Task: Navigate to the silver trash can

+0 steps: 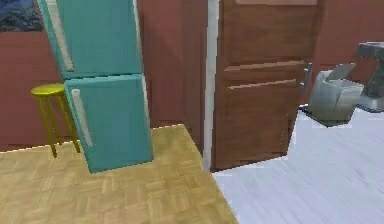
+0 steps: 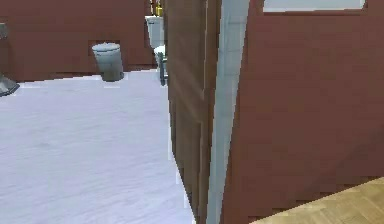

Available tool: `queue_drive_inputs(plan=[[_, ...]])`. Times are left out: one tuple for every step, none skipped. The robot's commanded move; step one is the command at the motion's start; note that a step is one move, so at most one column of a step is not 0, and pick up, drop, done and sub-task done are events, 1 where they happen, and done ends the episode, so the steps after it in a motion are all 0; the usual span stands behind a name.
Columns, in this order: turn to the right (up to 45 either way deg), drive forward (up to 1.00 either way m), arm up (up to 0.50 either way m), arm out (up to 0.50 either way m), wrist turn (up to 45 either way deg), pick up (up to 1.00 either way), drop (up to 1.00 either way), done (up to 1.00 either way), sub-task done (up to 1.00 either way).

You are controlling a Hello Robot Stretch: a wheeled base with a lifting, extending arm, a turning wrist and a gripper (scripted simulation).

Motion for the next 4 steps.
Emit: queue_drive_inputs(plan=[[36.0, 0.0, 0.0, 0.0, 0.0, 0.0, 0.0, 0.0, 0.0], [0.0, 0.5, 0.0, 0.0, 0.0, 0.0, 0.0, 0.0, 0.0], [36.0, 0.0, 0.0, 0.0, 0.0, 0.0, 0.0, 0.0, 0.0], [0.0, 1.0, 0.0, 0.0, 0.0, 0.0, 0.0, 0.0, 0.0]])
